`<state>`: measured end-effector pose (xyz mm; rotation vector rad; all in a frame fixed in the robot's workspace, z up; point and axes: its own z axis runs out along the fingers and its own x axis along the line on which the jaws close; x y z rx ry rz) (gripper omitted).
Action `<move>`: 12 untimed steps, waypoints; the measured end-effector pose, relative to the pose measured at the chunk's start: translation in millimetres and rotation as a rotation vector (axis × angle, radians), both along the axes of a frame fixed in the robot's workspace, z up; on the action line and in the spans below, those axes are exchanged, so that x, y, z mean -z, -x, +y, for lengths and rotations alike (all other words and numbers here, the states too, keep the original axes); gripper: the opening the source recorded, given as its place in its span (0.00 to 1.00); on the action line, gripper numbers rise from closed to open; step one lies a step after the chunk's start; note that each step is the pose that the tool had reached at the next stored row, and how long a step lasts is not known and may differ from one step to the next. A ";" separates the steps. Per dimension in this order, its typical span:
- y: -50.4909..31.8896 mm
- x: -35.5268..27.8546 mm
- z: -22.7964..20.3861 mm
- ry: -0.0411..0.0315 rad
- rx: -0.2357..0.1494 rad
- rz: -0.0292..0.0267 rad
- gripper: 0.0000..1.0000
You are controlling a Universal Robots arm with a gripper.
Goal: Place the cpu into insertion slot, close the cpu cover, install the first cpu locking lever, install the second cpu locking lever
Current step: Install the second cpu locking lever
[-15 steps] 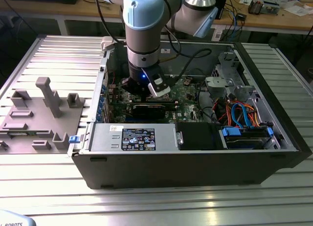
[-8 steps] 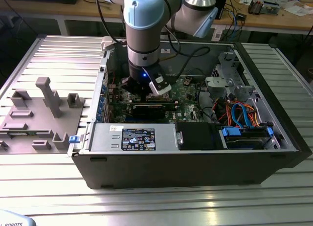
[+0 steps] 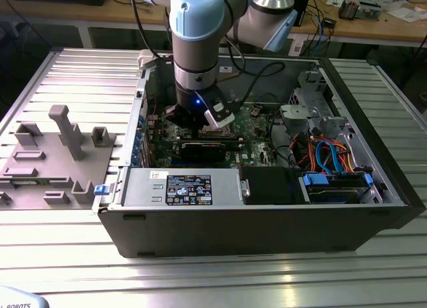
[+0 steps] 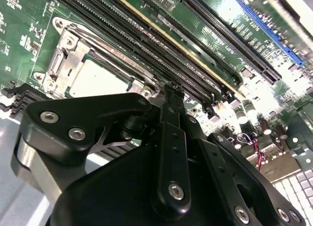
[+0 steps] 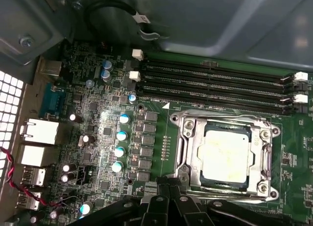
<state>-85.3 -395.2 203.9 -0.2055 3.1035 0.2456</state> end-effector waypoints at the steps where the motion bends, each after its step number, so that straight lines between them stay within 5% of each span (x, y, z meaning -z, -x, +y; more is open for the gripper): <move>1: 0.0 0.6 0.1 -0.0003 -0.003 0.0000 0.11; 9: -0.2 3.2 1.5 -0.0040 -0.027 -0.0002 0.11; 12: -0.3 3.4 1.5 0.0002 -0.029 -0.0003 0.11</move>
